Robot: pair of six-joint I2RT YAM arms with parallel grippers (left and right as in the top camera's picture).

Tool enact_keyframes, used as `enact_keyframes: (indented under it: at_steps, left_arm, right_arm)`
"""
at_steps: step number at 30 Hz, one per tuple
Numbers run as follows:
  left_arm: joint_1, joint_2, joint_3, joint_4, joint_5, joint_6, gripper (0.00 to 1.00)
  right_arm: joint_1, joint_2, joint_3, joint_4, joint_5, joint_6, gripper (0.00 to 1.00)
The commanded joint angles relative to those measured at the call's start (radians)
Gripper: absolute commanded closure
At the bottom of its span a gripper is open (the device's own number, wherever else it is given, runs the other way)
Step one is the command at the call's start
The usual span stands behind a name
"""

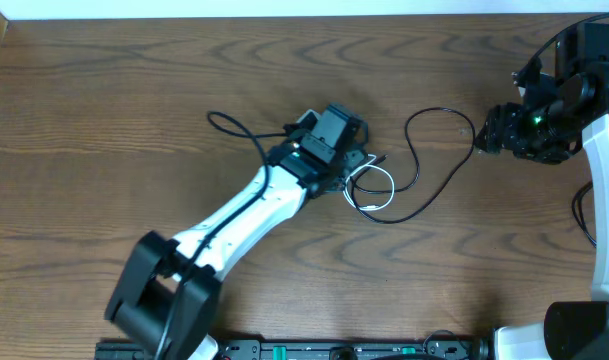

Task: Untangle cables

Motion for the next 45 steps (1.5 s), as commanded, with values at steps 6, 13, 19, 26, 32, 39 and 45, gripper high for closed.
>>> enact_keyframes:
  at_steps: [6, 13, 19, 26, 32, 39, 45]
  left_arm:
    - [0.024, 0.085, 0.0, 0.067, -0.113, 0.016, 0.49]
    - [0.087, 0.041, 0.01, 0.056, -0.072, 0.186, 0.93]
    - [0.138, -0.14, 0.01, -0.027, -0.072, 0.462, 0.93]
    - [0.191, -0.458, 0.022, -0.159, -0.061, 0.652, 0.92]
    - [0.256, -0.698, 0.022, -0.147, -0.061, 0.661, 0.91]
    - [0.325, -0.78, 0.022, -0.114, -0.061, 0.661, 0.87]
    - [0.333, -0.726, 0.021, -0.169, 0.03, 0.66, 0.87]
  right_arm:
    - [-0.002, -0.009, -0.005, -0.007, -0.017, -0.035, 0.34]
    - [-0.002, -0.009, -0.005, -0.002, -0.016, -0.047, 0.35]
    - [-0.002, -0.009, -0.032, 0.014, -0.01, -0.053, 0.36]
    - [-0.002, -0.009, -0.159, 0.09, -0.052, -0.053, 0.36]
    - [0.006, -0.009, -0.333, 0.225, -0.154, -0.053, 0.36]
    - [0.057, -0.009, -0.48, 0.388, -0.193, -0.053, 0.36]
    - [0.122, -0.009, -0.557, 0.492, -0.262, -0.053, 0.36]
